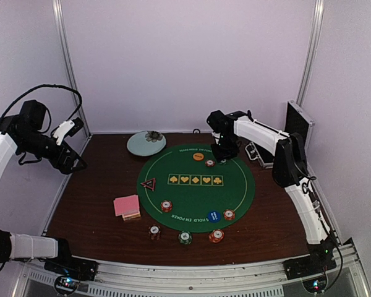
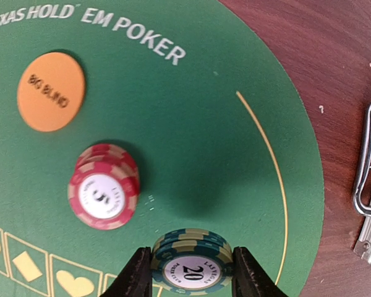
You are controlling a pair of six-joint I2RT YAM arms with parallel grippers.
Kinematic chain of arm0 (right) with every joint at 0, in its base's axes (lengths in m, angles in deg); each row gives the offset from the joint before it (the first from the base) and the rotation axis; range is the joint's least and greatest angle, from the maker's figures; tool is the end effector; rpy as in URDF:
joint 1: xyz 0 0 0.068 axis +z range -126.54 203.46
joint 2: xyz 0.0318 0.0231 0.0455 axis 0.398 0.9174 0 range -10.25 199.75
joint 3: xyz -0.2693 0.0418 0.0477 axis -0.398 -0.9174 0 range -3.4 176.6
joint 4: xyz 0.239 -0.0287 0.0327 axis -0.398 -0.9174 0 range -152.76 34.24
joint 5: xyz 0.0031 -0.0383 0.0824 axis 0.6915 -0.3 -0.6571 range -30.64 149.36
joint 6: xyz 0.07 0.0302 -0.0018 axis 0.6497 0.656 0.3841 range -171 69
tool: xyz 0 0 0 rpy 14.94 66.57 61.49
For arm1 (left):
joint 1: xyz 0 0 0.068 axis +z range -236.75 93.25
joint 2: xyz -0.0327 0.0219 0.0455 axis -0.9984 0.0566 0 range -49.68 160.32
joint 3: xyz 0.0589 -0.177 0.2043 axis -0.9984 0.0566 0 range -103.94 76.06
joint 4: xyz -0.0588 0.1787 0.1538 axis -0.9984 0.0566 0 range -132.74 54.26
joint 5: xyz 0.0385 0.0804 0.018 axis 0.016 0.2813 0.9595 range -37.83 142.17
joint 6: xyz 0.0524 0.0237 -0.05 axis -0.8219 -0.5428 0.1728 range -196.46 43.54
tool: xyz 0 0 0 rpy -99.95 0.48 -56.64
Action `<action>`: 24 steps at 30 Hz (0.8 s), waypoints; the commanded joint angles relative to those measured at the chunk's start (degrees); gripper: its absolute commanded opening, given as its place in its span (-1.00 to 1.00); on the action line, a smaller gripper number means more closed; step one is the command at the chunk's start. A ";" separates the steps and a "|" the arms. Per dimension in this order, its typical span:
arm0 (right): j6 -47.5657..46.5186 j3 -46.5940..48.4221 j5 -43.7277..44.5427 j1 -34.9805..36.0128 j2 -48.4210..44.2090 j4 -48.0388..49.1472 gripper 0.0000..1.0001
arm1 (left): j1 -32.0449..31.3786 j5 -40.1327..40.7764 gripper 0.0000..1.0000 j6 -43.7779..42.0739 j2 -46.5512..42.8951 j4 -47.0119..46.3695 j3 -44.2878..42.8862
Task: Distribute texas hold em gaming equipment
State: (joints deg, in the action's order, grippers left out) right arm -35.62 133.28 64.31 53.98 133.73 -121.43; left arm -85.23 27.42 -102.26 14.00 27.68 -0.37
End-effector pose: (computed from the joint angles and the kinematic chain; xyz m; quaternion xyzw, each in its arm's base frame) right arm 0.4406 0.2532 0.1697 -0.1239 0.9803 0.0184 0.1530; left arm 0.1792 -0.0222 0.3498 0.2556 0.9046 -0.1358 0.3129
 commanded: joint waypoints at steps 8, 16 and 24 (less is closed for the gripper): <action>1.55 2.71 -2.74 -2.14 3.54 1.80 -0.51 | 0.35 -1.48 0.95 -1.00 2.07 -1.26 0.15; 2.63 3.85 -6.15 -2.31 5.72 2.32 -0.50 | 0.38 -1.46 0.95 -1.09 2.49 -1.37 0.26; 2.62 4.40 -5.38 -2.33 4.83 1.21 0.25 | 0.33 -1.37 0.95 -1.27 2.12 -1.40 0.22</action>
State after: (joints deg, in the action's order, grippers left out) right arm -33.41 135.99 58.61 51.75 138.39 -119.71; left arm -85.23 27.05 -102.66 16.32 27.63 -0.34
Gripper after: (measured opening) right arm 0.550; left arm 0.976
